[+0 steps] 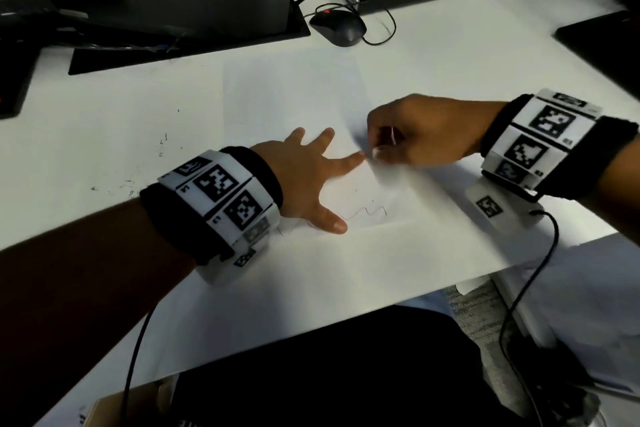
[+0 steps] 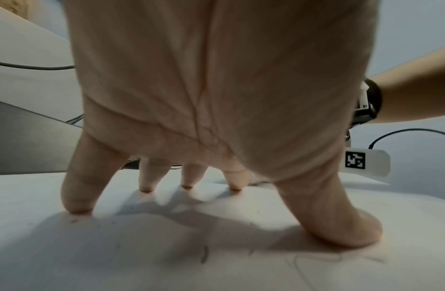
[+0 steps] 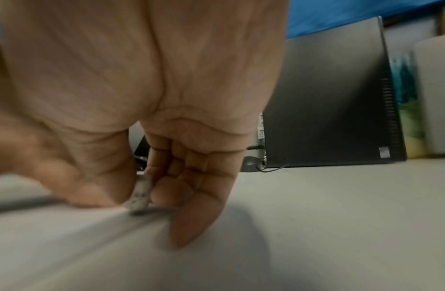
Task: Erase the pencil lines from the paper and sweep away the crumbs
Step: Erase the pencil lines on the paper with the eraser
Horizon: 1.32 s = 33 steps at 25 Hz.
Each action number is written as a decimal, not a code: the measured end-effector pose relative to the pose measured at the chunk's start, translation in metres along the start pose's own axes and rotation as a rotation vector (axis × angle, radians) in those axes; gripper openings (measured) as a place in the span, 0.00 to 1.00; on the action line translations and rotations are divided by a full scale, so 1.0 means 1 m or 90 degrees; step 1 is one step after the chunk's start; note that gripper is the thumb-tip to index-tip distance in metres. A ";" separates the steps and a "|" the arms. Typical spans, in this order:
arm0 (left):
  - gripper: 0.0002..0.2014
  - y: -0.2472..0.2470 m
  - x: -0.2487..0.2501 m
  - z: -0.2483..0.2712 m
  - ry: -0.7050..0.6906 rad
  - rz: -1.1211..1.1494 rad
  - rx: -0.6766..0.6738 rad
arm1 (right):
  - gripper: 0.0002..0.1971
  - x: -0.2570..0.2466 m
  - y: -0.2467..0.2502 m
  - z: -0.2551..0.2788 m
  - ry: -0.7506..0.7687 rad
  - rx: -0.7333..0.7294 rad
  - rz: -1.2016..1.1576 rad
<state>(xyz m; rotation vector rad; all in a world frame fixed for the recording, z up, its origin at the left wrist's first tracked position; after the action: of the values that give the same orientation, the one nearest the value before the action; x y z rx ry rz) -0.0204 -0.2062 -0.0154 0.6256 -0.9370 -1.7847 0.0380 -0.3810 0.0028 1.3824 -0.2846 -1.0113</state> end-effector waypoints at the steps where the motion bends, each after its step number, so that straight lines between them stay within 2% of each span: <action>1: 0.52 -0.001 0.000 0.003 0.002 -0.012 0.003 | 0.04 0.003 -0.003 -0.002 -0.020 -0.002 0.013; 3: 0.48 0.000 0.008 0.009 -0.010 -0.079 0.065 | 0.07 0.005 -0.009 -0.001 -0.044 -0.024 0.029; 5: 0.40 -0.001 0.028 0.019 -0.051 -0.132 0.178 | 0.09 0.005 -0.011 0.000 -0.048 -0.036 0.015; 7: 0.40 -0.009 0.055 0.025 -0.107 -0.100 0.219 | 0.12 0.005 -0.009 -0.001 -0.044 -0.045 0.011; 9: 0.49 -0.021 0.074 0.035 -0.124 -0.078 0.155 | 0.12 0.006 -0.008 -0.002 -0.037 -0.052 0.016; 10: 0.54 -0.027 0.073 0.043 -0.097 -0.084 0.108 | 0.11 0.005 -0.008 -0.002 -0.032 -0.054 0.026; 12: 0.62 -0.041 0.055 0.062 0.034 -0.073 0.006 | 0.11 0.004 -0.008 -0.003 -0.027 -0.054 0.037; 13: 0.63 -0.042 0.041 0.076 0.121 -0.061 -0.046 | 0.11 0.004 -0.008 -0.003 -0.027 -0.052 0.035; 14: 0.60 -0.042 0.027 0.089 0.181 -0.076 -0.090 | 0.10 0.005 -0.009 -0.003 -0.027 -0.048 0.031; 15: 0.54 -0.040 0.017 0.096 0.189 -0.102 -0.069 | 0.10 0.007 -0.009 -0.003 -0.030 -0.046 0.028; 16: 0.47 -0.033 0.013 0.099 0.161 -0.144 0.024 | 0.09 0.007 -0.010 -0.003 -0.032 -0.047 0.027; 17: 0.45 -0.022 0.015 0.097 0.121 -0.158 0.149 | 0.09 0.007 -0.009 -0.004 -0.033 -0.047 0.027; 18: 0.46 -0.018 0.022 0.091 0.077 -0.116 0.234 | 0.10 0.006 -0.009 -0.005 -0.034 -0.049 0.025; 20: 0.53 -0.020 0.047 0.066 -0.027 0.009 0.179 | 0.10 0.005 -0.009 -0.005 -0.030 -0.054 0.019; 21: 0.56 -0.021 0.063 0.057 -0.066 0.019 0.139 | 0.11 0.005 -0.009 -0.005 -0.031 -0.059 0.016; 23: 0.59 -0.027 0.073 0.054 -0.069 -0.020 0.107 | 0.10 0.006 -0.009 -0.004 -0.038 -0.065 0.008; 24: 0.62 -0.035 0.063 0.061 -0.007 -0.037 0.072 | 0.10 0.006 -0.009 -0.004 -0.040 -0.062 0.007; 26: 0.63 -0.043 0.035 0.086 0.166 -0.034 -0.050 | 0.10 0.007 -0.009 -0.004 -0.047 -0.055 0.013; 27: 0.57 -0.043 0.021 0.100 0.219 -0.046 -0.097 | 0.10 0.008 -0.010 -0.004 -0.048 -0.057 0.015; 28: 0.47 -0.045 0.010 0.109 0.222 -0.069 -0.099 | 0.10 0.009 -0.010 -0.004 -0.048 -0.058 0.017; 29: 0.39 -0.044 0.004 0.110 0.197 -0.113 -0.020 | 0.09 0.009 -0.009 -0.004 -0.049 -0.059 0.019; 30: 0.36 -0.035 0.005 0.109 0.150 -0.152 0.134 | 0.09 0.008 -0.009 -0.004 -0.050 -0.062 0.020; 31: 0.34 -0.026 0.012 0.105 0.118 -0.135 0.236 | 0.09 0.006 -0.009 -0.004 -0.051 -0.064 0.020; 32: 0.33 -0.021 0.024 0.095 0.068 -0.104 0.298 | 0.09 0.005 -0.008 -0.005 -0.052 -0.064 0.019; 33: 0.39 -0.022 0.041 0.078 0.024 -0.057 0.267 | 0.10 0.005 -0.008 -0.004 -0.053 -0.064 0.016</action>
<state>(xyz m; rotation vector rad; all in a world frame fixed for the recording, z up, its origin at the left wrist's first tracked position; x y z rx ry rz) -0.1066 -0.2154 0.0109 0.9739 -1.2872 -1.6560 0.0403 -0.3809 -0.0068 1.2446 -0.3075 -1.0506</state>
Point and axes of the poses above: each hand's wrist, its own z-axis away from the middle knuckle, its own y-axis out of the back of the hand, x = y × z, the point moved 2 cm from there along -z, towards the middle knuckle, and after that the axes turned 4 degrees about x, right-handed, at the moved point
